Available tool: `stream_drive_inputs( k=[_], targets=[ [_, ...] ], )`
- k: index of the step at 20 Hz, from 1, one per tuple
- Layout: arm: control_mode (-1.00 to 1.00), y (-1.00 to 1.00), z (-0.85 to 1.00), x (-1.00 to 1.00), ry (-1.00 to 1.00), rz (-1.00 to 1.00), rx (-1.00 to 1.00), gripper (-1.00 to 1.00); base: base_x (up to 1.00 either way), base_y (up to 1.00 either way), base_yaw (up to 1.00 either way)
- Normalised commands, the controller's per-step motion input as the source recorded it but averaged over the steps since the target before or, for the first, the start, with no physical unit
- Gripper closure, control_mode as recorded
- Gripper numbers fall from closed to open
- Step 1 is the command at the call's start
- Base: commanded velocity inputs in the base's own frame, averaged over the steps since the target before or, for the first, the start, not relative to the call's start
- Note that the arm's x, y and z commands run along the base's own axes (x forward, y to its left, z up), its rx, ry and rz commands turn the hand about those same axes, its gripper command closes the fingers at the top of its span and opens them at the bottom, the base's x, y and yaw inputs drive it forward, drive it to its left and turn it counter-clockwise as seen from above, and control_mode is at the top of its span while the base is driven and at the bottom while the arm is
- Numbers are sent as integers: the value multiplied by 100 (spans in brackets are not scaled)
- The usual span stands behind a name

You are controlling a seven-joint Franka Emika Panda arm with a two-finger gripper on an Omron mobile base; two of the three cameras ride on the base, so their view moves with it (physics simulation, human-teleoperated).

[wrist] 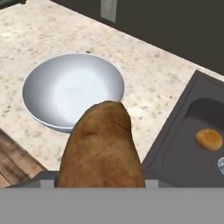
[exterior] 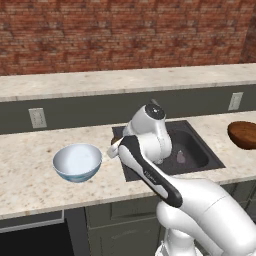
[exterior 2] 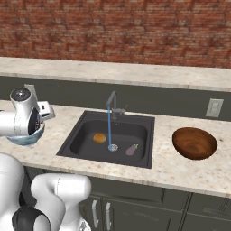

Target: Pick the potatos from the sink and place them in one bowl. Place the eggplant in the other bowl. Then turn off the sink faucet.

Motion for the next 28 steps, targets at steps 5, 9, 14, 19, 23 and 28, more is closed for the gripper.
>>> stream_drive_inputs(
  k=[5,9,14,19,23,28],
  targets=[
    [-100,50,0,0,0,8,0,100,0,0,0],
    [-100,55,0,0,0,6,0,100,0,0,0],
    [-100,58,0,0,0,4,0,100,0,0,0],
    [-100,45,-5,5,5,0,0,100,0,0,0],
    [-100,28,-13,9,4,0,0,100,0,0,0],
    [-100,0,-21,10,1,0,0,100,0,0,0]
  ],
)
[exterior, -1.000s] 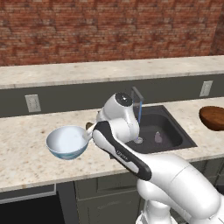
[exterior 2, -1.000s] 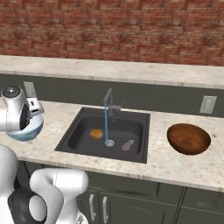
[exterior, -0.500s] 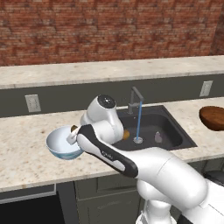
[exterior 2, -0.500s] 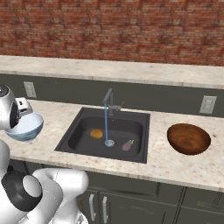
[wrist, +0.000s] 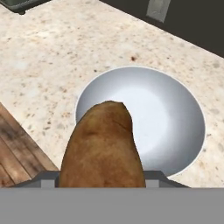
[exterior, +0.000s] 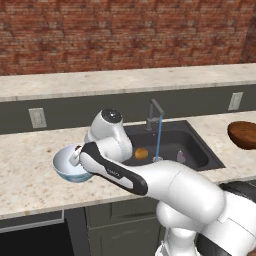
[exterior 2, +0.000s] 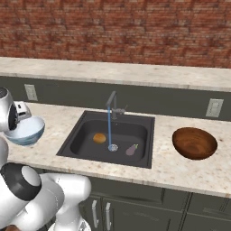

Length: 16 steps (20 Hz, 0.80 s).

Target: Pick the potatos from the sink and place them in one bowl. Place the eggplant in the other bowl. Then turn off the sink faucet.

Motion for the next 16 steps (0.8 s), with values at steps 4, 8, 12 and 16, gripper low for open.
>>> stream_drive_inputs(
  k=[4,8,12,16],
  targets=[
    [-100,0,-27,8,0,0,0,100,0,0,0],
    [-100,4,-26,14,0,0,0,100,0,0,0],
    [-100,16,-12,25,1,0,0,100,0,0,0],
    [-100,23,0,37,4,0,0,100,0,0,0]
  ],
)
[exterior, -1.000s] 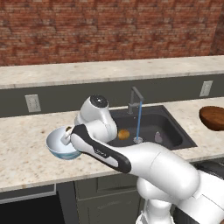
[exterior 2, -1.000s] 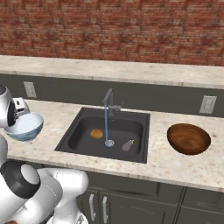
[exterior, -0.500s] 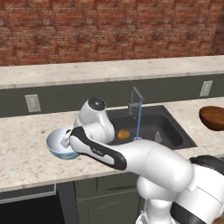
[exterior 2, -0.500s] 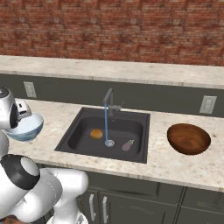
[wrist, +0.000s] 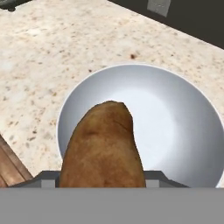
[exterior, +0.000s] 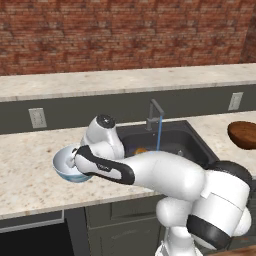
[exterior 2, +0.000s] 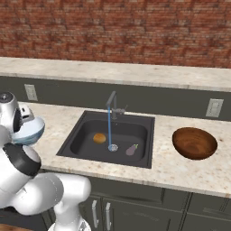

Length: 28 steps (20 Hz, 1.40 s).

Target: Pick the potatos from the sink and place them in one bowl. Place the eggplant in the other bowl. Then turn off the sink faucet.

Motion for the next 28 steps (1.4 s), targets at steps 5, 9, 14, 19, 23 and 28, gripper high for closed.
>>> stream_drive_inputs(
  k=[5,9,14,19,23,28],
  targets=[
    [-100,21,-10,28,5,0,0,100,0,0,0],
    [-100,14,-17,16,4,0,0,100,0,0,0],
    [-100,16,-22,14,3,0,0,100,0,0,0],
    [-100,15,-19,17,1,0,0,100,0,0,0],
    [-100,16,-16,22,1,0,0,100,0,0,0],
    [-100,11,-16,16,3,0,0,-100,0,0,0]
  ],
)
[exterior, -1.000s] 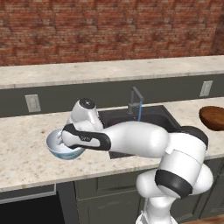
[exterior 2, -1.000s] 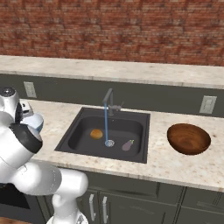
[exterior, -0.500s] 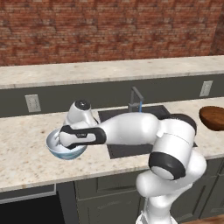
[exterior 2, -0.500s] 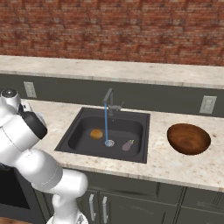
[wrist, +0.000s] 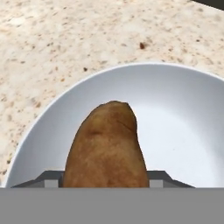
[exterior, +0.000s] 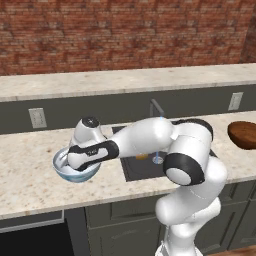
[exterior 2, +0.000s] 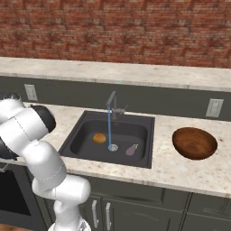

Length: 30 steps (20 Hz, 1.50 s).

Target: Pick the potatos from the sink and place them in one bowl. Place the eggplant in the other bowl. Then turn off the sink faucet.

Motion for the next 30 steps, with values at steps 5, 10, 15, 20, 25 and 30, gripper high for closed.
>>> stream_drive_inputs(
  k=[5,10,15,20,25,30],
  targets=[
    [-100,4,-4,8,3,0,0,-100,0,0,0],
    [-100,0,0,1,5,0,0,-100,0,0,0],
    [-100,0,5,-4,7,-4,0,-100,0,0,0],
    [-100,-16,31,-35,6,-9,0,-100,0,0,0],
    [-100,-28,37,-38,0,-10,0,-100,0,0,0],
    [-100,-41,30,-36,0,-9,0,-100,0,0,0]
  ],
)
